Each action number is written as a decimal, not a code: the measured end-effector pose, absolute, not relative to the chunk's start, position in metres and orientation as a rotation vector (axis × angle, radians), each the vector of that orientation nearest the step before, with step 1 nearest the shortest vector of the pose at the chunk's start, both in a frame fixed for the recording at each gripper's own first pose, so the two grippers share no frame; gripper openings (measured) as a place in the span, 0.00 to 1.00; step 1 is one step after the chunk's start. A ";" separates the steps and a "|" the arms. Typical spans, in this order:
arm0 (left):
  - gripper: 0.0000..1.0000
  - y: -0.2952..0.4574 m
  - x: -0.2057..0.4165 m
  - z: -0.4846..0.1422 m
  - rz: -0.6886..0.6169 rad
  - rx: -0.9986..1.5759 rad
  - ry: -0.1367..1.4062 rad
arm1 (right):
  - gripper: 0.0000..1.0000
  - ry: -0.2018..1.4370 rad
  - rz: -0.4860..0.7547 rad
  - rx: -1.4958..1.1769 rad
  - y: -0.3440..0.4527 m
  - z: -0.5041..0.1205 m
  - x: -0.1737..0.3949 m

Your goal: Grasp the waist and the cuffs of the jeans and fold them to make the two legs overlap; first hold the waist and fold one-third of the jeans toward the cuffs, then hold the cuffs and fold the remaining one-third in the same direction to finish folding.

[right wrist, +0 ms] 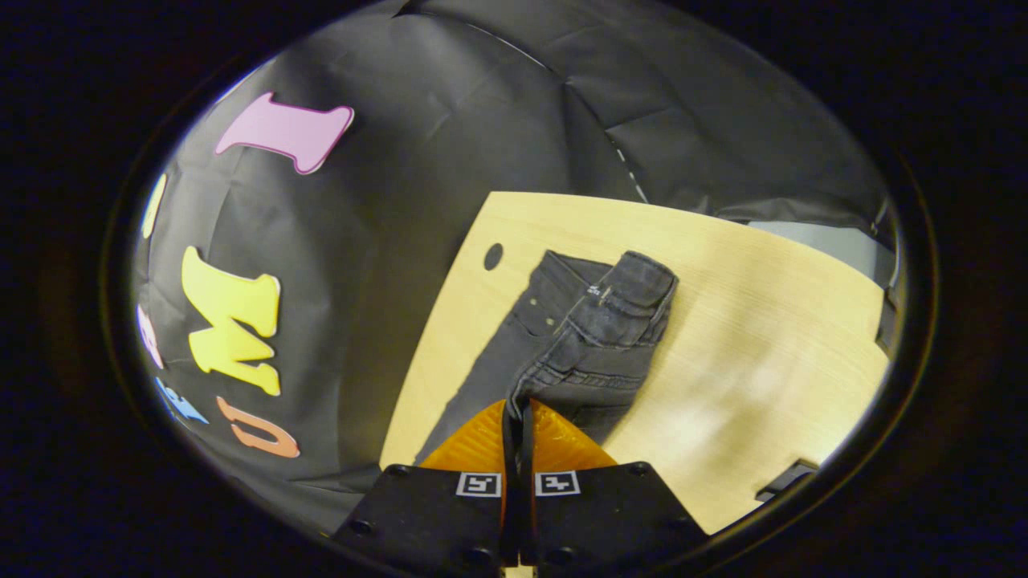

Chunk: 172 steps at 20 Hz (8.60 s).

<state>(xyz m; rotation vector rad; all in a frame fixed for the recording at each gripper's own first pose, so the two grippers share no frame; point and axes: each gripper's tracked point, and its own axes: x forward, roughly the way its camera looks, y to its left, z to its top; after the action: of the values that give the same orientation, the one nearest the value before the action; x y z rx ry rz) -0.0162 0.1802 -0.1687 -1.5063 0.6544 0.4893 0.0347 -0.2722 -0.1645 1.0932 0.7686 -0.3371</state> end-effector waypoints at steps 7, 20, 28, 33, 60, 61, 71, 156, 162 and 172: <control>0.03 0.182 0.074 -0.179 0.481 -1.526 0.654 | 0.01 0.721 -0.320 1.146 -0.268 -0.169 0.118; 0.03 0.163 0.207 -0.270 0.508 -1.358 0.850 | 0.01 0.813 -0.404 1.114 -0.277 -0.259 0.210; 0.04 0.168 0.194 -0.275 0.524 -1.309 0.885 | 0.01 0.855 -0.440 1.051 -0.279 -0.285 0.213; 0.59 0.178 0.203 -0.227 0.474 -1.234 0.770 | 0.66 0.790 -0.343 1.083 -0.263 -0.267 0.234; 0.97 0.140 0.069 0.111 0.059 0.019 0.049 | 0.96 0.816 -0.475 1.020 -0.304 -0.257 0.022; 0.97 0.135 0.056 0.110 0.050 0.009 0.053 | 0.96 0.811 -0.473 1.031 -0.302 -0.258 0.023; 0.97 0.103 0.011 0.113 -0.022 -0.012 0.082 | 0.86 0.716 -0.531 1.206 -0.278 -0.287 0.084; 0.98 0.225 0.028 -0.047 0.273 -1.023 0.411 | 0.99 0.258 0.379 -0.158 0.092 -0.067 0.115; 0.98 0.236 0.061 -0.123 0.330 -1.360 0.527 | 0.98 0.154 0.233 -0.136 0.023 0.000 0.114; 0.98 0.262 0.082 -0.185 0.451 -1.437 0.561 | 0.98 0.084 0.018 -0.141 -0.078 0.066 0.092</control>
<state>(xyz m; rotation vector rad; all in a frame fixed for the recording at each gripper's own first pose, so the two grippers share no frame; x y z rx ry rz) 0.0821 0.2619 -0.1851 -1.4374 0.5609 0.4511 0.0916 -0.0775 0.0662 -0.1412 0.0839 0.0177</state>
